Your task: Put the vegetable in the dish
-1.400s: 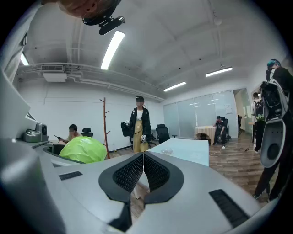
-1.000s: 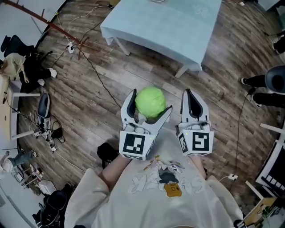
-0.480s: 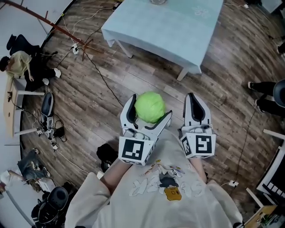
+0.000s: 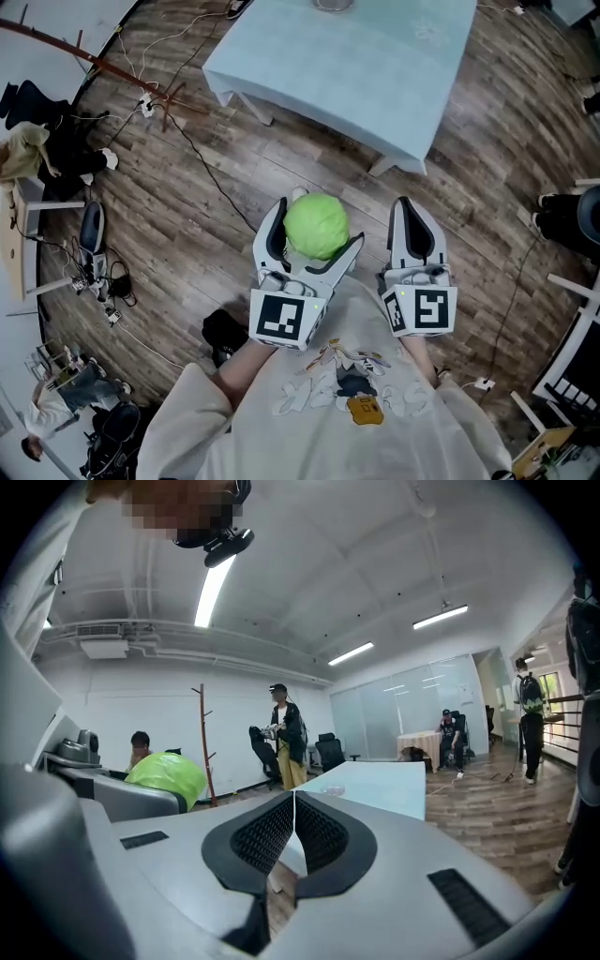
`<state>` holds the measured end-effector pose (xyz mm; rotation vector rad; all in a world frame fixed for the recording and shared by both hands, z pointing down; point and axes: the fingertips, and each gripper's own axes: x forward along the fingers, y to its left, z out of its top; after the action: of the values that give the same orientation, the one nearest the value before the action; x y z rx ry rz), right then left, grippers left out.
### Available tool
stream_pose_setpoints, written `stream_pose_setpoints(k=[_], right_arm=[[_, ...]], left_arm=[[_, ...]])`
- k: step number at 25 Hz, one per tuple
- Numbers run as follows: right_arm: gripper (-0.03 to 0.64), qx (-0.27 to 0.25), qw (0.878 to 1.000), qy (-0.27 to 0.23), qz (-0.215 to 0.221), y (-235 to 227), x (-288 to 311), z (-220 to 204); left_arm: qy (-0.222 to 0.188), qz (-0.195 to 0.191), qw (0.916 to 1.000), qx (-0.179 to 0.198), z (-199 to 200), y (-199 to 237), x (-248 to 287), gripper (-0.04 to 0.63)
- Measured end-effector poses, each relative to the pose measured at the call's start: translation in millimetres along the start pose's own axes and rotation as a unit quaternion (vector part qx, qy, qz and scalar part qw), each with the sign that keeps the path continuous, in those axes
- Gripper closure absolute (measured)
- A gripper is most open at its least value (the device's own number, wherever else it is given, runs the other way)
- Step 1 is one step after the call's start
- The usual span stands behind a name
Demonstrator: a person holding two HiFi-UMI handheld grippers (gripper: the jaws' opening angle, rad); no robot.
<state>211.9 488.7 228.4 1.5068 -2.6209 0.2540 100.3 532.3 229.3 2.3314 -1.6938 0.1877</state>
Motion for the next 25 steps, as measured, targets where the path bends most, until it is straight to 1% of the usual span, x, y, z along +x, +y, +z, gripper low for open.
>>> stream_pose_setpoints(k=[3,6,10,13,18,22,25], right_arm=[[0.594,-0.007,1.000,0.004,-0.001,1.4,45.7,11.6],[0.594,-0.007,1.000,0.008,-0.008,4.6,91.2,23.9],[0.594,-0.004,1.000,0.007,-0.027,15.5,146.6,41.0],[0.594,-0.001,0.999,0.003,-0.040,22.0,186.7,49.6],[0.594,0.004,0.998,0.005,-0.059,26.1,238.1,58.8],[0.594,0.007,0.998,0.001,-0.069,28.2,266.3,62.0],[0.594,0.008,0.998,0.015,-0.068,32.8,283.6,53.7]], left_arm=[[0.001,-0.008,0.9999,-0.014,15.0,29.0,29.3,0.069],[0.011,-0.008,0.9995,-0.027,32.7,66.2,54.6,0.069],[0.005,-0.004,0.9998,-0.020,57.1,130.0,82.8,0.069],[0.008,-0.011,0.9998,-0.013,68.3,170.7,105.1,0.069],[0.012,-0.031,0.9992,-0.022,80.4,204.9,132.5,0.069],[0.016,-0.034,0.9991,-0.020,83.9,231.8,148.6,0.069],[0.016,-0.036,0.9990,-0.023,83.1,247.7,158.0,0.069]])
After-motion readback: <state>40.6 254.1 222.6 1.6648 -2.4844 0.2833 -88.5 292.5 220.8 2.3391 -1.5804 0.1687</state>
